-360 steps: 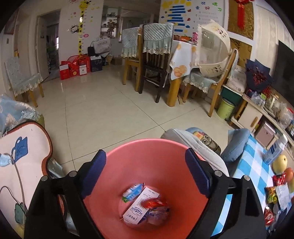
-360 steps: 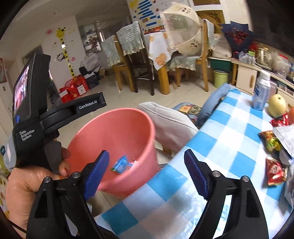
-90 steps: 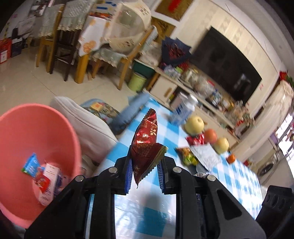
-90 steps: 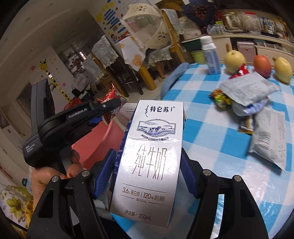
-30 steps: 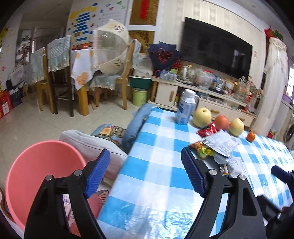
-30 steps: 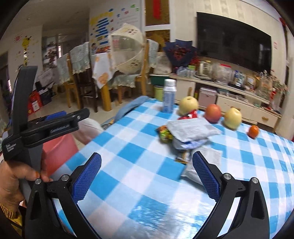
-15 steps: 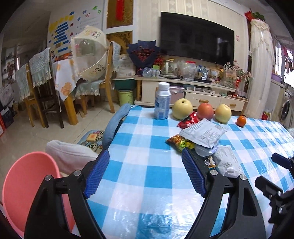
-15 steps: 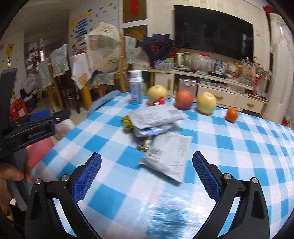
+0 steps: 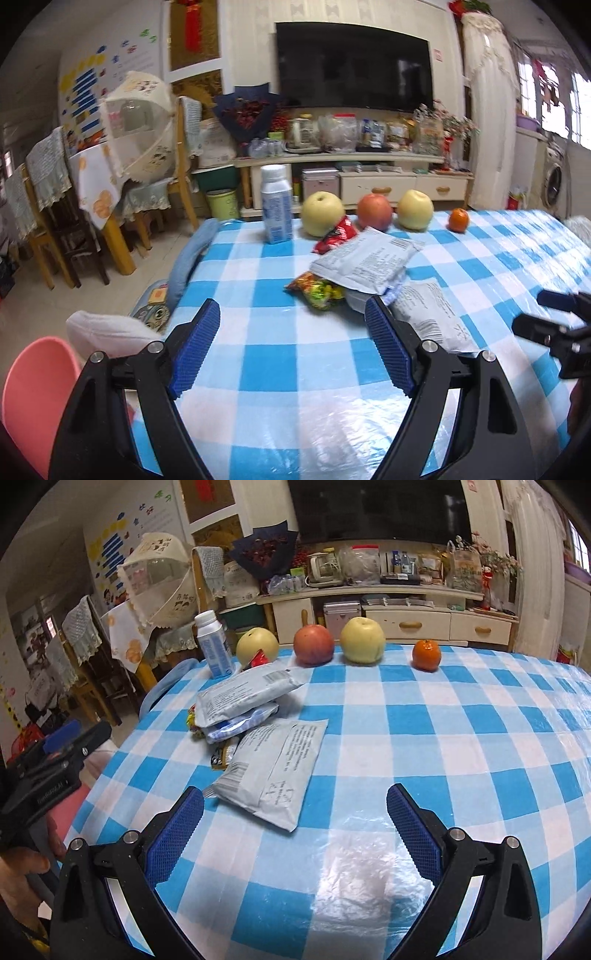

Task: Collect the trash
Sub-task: 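Lower the left gripper onto a large white printed packet while the right approaches another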

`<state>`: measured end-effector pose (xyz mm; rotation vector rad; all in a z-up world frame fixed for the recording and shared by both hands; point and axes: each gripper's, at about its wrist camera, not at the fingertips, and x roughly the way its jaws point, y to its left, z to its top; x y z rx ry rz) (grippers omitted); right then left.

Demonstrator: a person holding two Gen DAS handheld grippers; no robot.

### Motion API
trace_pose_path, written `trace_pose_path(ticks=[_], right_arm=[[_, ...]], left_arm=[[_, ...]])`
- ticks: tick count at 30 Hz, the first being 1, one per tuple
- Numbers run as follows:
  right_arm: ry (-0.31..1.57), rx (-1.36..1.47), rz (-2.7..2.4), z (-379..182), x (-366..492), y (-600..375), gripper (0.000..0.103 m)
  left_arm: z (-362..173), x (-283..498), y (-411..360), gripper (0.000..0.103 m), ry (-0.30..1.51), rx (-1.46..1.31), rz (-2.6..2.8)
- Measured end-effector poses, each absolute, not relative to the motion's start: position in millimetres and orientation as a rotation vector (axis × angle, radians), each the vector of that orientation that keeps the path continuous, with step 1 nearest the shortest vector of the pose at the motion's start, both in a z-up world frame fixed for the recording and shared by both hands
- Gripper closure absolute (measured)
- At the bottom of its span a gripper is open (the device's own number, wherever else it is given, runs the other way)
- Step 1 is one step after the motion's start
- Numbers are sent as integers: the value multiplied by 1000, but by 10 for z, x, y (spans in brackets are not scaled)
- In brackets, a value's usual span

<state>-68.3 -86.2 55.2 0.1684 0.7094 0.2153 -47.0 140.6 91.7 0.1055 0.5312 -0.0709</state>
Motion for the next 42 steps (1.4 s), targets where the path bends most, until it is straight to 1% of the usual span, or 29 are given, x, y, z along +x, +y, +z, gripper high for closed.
trace_pose_path(ticks=[7,11,16,22,29,35,42], right_arm=[[787,216,318,480,-468,-844,5],[853,240,406,395,-340,-736,5],[896,254,447,333,-209,-663,5],[930,269,452,268,-93,-674,5],[970,286,461,201,-29,-711,5],[985,290,461,153,26,-701,5],[974,278,447,138,48,-697,5]], left_arm=[[878,-171,1164,21,580,142,-218],[966,113,1027,16,607,137,-290],[988,655,759,15,723,227,-359],[770,1156,392,15,861,432,-400],[536,1475,354,15,991,424,-435],[479,1546,393,15,1003,378,-448],[393,1482,321,14,977,436,-429]])
